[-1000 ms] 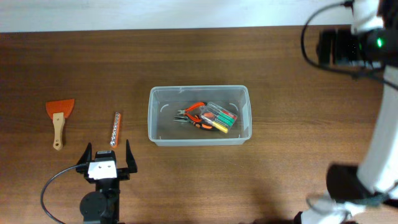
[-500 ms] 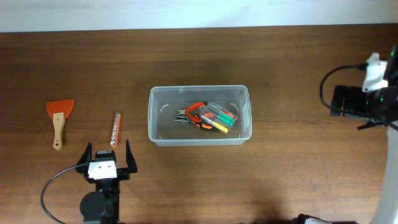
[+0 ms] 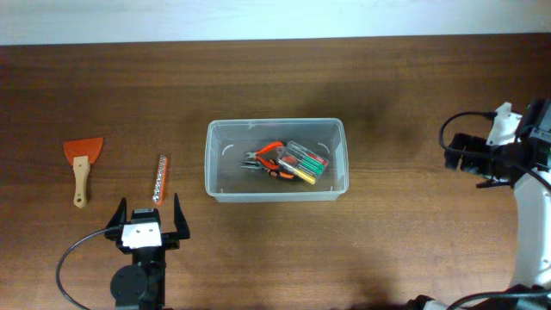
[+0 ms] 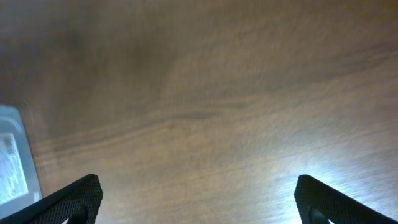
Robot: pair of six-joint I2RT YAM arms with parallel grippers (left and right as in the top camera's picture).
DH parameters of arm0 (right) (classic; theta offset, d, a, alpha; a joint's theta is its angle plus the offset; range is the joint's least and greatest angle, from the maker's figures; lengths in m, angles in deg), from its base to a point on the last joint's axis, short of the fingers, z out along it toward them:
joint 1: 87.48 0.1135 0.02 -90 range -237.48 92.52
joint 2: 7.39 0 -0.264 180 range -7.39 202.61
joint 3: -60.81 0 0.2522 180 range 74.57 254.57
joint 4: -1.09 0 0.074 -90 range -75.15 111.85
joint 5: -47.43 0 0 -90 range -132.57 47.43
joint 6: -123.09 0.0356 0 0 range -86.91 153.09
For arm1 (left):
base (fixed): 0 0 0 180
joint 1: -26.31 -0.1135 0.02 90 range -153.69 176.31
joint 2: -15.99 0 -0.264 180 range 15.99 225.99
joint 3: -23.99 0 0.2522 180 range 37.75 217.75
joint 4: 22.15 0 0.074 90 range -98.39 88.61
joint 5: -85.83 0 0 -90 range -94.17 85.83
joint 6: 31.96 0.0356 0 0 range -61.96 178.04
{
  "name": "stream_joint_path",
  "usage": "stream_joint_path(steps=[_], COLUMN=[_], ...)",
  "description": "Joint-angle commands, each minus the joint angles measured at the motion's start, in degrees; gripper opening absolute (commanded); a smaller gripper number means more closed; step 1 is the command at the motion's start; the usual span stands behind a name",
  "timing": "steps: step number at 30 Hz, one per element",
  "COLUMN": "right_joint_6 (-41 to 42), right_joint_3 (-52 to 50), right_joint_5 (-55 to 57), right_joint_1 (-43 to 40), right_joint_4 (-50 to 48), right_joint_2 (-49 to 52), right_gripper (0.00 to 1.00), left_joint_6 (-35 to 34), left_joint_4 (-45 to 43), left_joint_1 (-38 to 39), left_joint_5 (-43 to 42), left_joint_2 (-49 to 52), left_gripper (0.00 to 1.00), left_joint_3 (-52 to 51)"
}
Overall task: Pack container
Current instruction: 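Move the left gripper over the orange bit holder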
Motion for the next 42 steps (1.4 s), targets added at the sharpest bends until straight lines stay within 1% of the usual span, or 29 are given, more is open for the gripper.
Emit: stream_joint_path(steps=[1, 8, 11, 14, 18, 20, 21, 24, 26, 28, 31, 34, 36, 38, 41, 42], right_joint_6=[0.44, 0.44, 0.46, 0.44, 0.46, 0.46, 0.46, 0.46, 0.46, 0.44, 0.46, 0.46, 0.44, 0.46, 0.46, 0.44], right_joint_3=[-1.86, -1.9, -1.9, -1.9, -1.9, -1.9, -1.9, -1.9, -1.9, -1.9, -1.9, -1.9, -1.9, -1.9, -1.9, -1.9], right_joint_5=[-0.85, -0.87, -0.87, -0.87, -0.87, -0.87, -0.87, -0.87, -0.87, -0.87, -0.87, -0.87, -0.87, -0.87, -0.87, -0.87], right_joint_1=[-0.15, -0.15, -0.15, -0.15, -0.15, -0.15, -0.15, -0.15, -0.15, -0.15, -0.15, -0.15, -0.15, -0.15, -0.15, -0.15], right_joint_4=[-0.15, -0.17, -0.2, -0.2, -0.2, -0.2, -0.17, -0.2, -0.2, -0.17, -0.2, -0.17, -0.2, -0.17, -0.2, -0.2], right_joint_2=[1.99, 3.52, 3.52, 3.52, 3.52, 3.52, 3.52, 3.52, 3.52, 3.52, 3.52, 3.52, 3.52, 3.52, 3.52, 3.52], right_gripper=[0.99, 0.99, 0.99, 0.99, 0.99, 0.99, 0.99, 0.99, 0.99, 0.99, 0.99, 0.99, 0.99, 0.99, 0.98, 0.99], left_joint_6=[-0.74, -0.74, -0.79, -2.51, -1.81, 1.97, 4.59, 8.22, 8.79, 8.79, 8.81, 8.76, 8.74, 8.48, 8.92, 10.36], left_joint_4=[-0.13, -0.17, -1.03, -1.16, 0.81, 5.77, 11.52, 20.35, 25.77, 30.95, 40.3, 48.5, 50.77, 51.3, 51.98, 51.93], left_joint_1=[0.17, 0.17, 0.17, 0.17, -0.07, -0.61, -1.36, -2.67, -3.89, -5.55, -8.41, -10.05, -10.08, -10.08, -10.05, -10.08], left_joint_5=[0.83, 0.52, -2.29, -2.47, -1.9, -1.75, -0.7, 2.73, 5.22, 5.7, 2.99, -4.46, -5.07, -5.62, -9.11, -10.34], left_joint_2=[-0.39, -0.39, -0.39, -0.39, 0.37, 2.67, 5.97, 14.1, 21.31, 29.14, 41.64, 52.26, 57.81, 62.53, 68.52, 70.4], left_gripper=[0.99, 0.99, 0.99, 0.99, 0.99, 0.99, 0.99, 0.99, 0.99, 0.99, 0.99, 0.99, 0.99, 0.99, 0.99, 0.99], left_joint_3=[-0.2, -0.2, -0.2, 0.81, 5.97, 11.45, 17.29, 27.47, 35.15, 43.45, 57.09, 67.3, 70.25, 70.55, 70.58, 70.58])
